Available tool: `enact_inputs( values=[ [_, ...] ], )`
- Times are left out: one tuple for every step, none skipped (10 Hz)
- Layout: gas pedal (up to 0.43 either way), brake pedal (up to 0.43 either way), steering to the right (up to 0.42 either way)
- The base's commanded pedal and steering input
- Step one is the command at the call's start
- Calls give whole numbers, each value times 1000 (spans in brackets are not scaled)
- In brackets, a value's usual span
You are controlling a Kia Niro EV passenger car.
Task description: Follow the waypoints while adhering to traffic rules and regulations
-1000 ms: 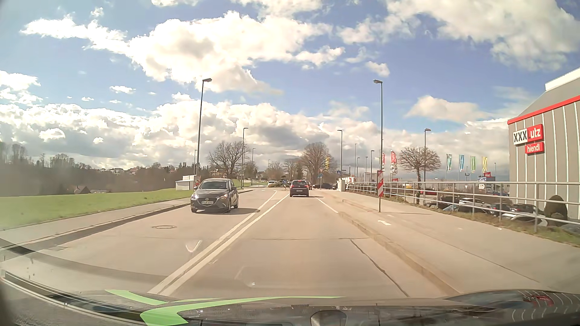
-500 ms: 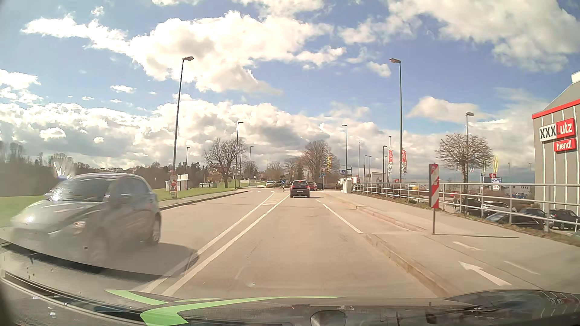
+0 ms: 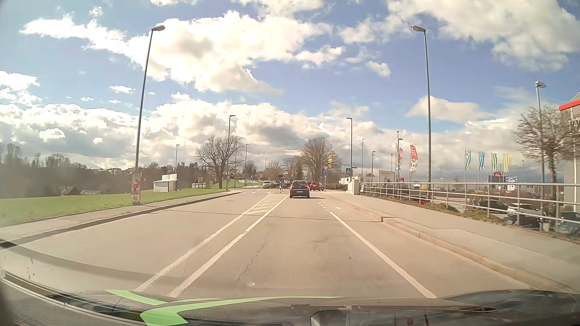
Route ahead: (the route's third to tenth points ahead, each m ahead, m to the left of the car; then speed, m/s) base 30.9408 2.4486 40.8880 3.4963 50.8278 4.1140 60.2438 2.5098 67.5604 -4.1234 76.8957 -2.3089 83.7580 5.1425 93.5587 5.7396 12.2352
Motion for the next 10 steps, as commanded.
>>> enact_inputs(
  values=[
    [0, 91, 4],
    [0, 122, 4],
    [0, 140, 4],
    [0, 159, 4],
    [0, 177, 4],
    [0, 177, 4],
    [0, 189, 4],
    [0, 207, 4],
    [0, 207, 3],
    [0, 213, 3]
  ],
)
